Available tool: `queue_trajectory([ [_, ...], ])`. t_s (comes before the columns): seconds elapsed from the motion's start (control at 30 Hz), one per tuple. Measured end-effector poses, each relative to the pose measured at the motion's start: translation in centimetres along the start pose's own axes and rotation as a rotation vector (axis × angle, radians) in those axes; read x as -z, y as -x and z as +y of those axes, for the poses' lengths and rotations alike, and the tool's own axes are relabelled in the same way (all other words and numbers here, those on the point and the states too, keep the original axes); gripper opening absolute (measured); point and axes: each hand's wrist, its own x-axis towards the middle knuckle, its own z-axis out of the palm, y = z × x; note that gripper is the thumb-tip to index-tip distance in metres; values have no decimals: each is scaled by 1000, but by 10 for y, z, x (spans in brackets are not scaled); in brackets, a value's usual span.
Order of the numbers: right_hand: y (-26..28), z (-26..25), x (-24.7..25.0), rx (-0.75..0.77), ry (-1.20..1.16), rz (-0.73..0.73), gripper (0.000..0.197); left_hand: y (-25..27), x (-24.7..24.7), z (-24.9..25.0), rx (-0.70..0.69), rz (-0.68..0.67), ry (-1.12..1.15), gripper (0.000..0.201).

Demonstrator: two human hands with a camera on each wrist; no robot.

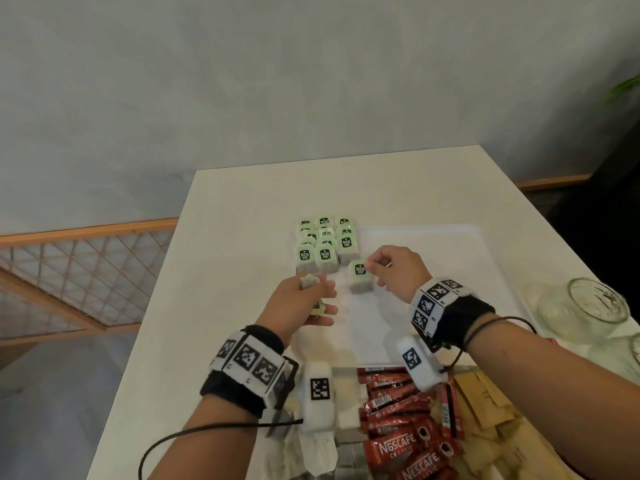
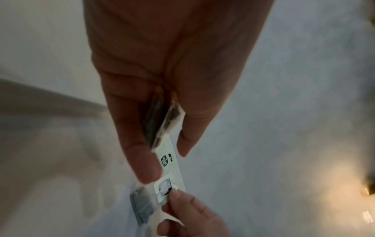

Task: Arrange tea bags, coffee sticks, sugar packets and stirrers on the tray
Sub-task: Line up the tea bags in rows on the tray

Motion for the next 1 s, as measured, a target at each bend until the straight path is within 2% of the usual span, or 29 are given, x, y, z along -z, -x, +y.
queue_trajectory([
  [0.13,-19,-1,-6,-5,-8,67,6,-8,17,-2,79,-14,175,23],
  [0.5,-50,-9,-17,-17,-108,70,8,-20,28,-12,103,-33,375,30],
  [0.63,-50,-8,-17,-29,-123,77,13,-16,27,-14,81,-24,398,26],
  [0.77,-41,-8,-13,28,-85,124,14,-11,22,-14,-2,-2,293,20],
  [0.87,-18,-18,-9,71,-155,39,6,-6,13,-12,-43,7,234,19],
  [1.0,16,-33,-5,111,-220,-207,10,-2,0,-8,-91,20,184,19],
])
